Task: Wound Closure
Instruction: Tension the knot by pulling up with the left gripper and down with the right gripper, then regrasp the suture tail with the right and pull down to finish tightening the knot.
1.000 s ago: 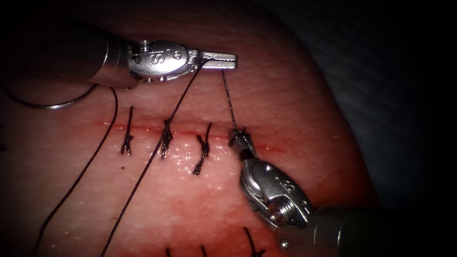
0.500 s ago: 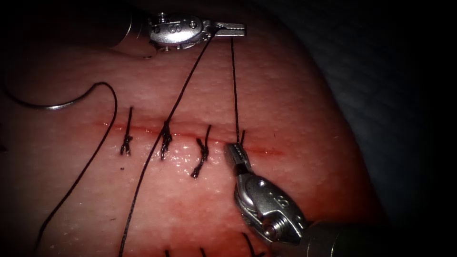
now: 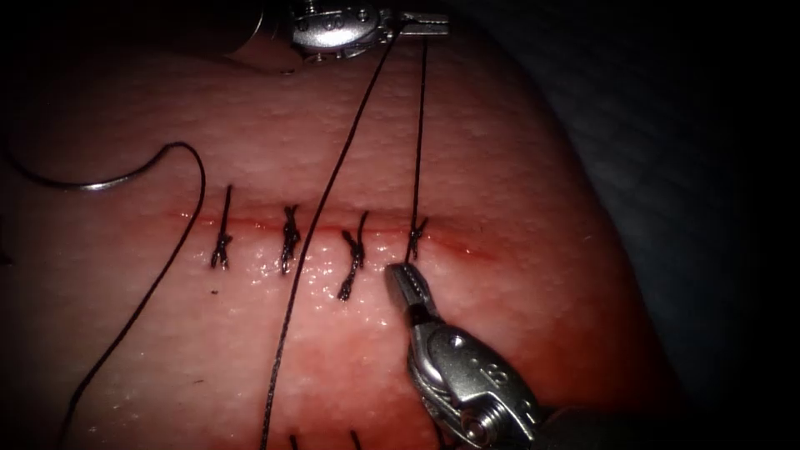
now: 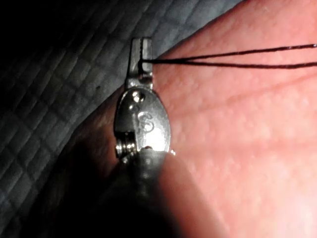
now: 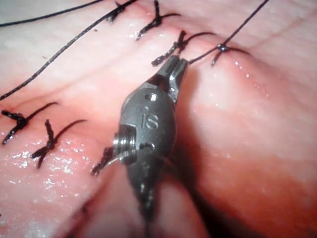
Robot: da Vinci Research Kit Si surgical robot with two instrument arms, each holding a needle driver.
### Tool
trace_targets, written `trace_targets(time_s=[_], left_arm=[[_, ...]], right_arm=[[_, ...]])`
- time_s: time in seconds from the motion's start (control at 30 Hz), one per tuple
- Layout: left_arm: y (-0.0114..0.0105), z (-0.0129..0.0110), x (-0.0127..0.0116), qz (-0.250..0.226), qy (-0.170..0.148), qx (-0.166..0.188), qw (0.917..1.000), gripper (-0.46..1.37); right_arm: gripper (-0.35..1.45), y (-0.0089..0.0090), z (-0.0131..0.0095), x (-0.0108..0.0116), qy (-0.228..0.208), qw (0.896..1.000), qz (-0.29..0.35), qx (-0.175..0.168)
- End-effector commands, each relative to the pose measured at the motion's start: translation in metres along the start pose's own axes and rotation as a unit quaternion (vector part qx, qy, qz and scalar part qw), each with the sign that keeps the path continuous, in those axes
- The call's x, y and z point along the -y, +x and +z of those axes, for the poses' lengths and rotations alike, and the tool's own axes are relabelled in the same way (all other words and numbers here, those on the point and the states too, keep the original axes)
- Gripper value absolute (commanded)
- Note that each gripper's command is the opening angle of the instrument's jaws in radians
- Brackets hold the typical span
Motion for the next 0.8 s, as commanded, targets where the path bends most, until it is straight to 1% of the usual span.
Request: trace_targets(time_s=[0.03,0.07,0.13,0.17,0.33,0.5,0.53,0.6,0.63,0.67,0.7,0.73,0.77,0.8], left_arm=[[-0.0001,0.0,0.0002,0.0,-0.002,-0.001,1.0,-0.35],[-0.0002,0.0001,0.0004,0.0,-0.003,-0.002,1.0,-0.35],[-0.0003,0.0002,0.0005,0.001,-0.004,-0.003,1.0,-0.35],[-0.0004,0.0002,0.0006,0.001,-0.004,-0.003,1.0,-0.35],[-0.0011,0.0004,-0.0002,0.006,-0.004,-0.005,1.0,-0.35],[-0.0016,0.0004,-0.001,0.005,-0.009,-0.003,0.9999,-0.35],[-0.0016,0.0003,-0.0012,0.002,-0.009,-0.003,1.0,-0.35],[-0.0017,0.0001,-0.0016,0.0,-0.01,-0.003,0.9999,-0.35],[-0.0017,0.0,-0.002,0.001,-0.011,-0.003,0.9999,-0.35],[-0.0017,-0.0002,-0.0024,0.002,-0.013,-0.003,0.9999,-0.35],[-0.0017,-0.0003,-0.0025,-0.001,-0.013,-0.003,0.9999,-0.35],[-0.0017,-0.0004,-0.0027,-0.001,-0.014,-0.003,0.9999,-0.35],[-0.0017,-0.0007,-0.0031,0.0,-0.015,-0.003,0.9999,-0.35],[-0.0017,-0.0008,-0.0033,0.0,-0.016,-0.003,0.9999,-0.35]], right_arm=[[-0.35,0.0001,0.0,-0.0002,0.027,0.999,-0.024,0.008],[-0.35,-0.0001,-0.0002,0.0001,0.052,0.998,-0.046,0.012],[-0.35,-0.0003,-0.0004,0.0005,0.075,0.995,-0.069,0.019],[-0.35,-0.0003,-0.0005,0.0006,0.078,0.994,-0.077,0.018],[-0.35,0.0003,-0.0009,0.0006,0.074,0.993,-0.086,0.02],[-0.35,0.0001,-0.0013,0.0007,0.075,0.993,-0.09,0.019],[-0.35,0.0002,-0.0014,0.0007,0.076,0.992,-0.095,0.017],[-0.35,0.0003,-0.0018,0.0004,0.082,0.991,-0.109,-0.004],[-0.35,0.0006,-0.0021,-0.0004,0.095,0.985,-0.144,-0.025],[-0.35,0.001,-0.0023,-0.0012,0.104,0.973,-0.201,-0.038],[-0.32,0.0013,-0.0023,-0.0017,0.111,0.964,-0.239,-0.042],[0.0,0.0016,-0.0024,-0.0023,0.117,0.954,-0.273,-0.046],[0.19,0.0021,-0.0025,-0.0034,0.129,0.938,-0.318,-0.055],[0.18,0.0022,-0.0027,-0.0042,0.138,0.932,-0.33,-0.064]])
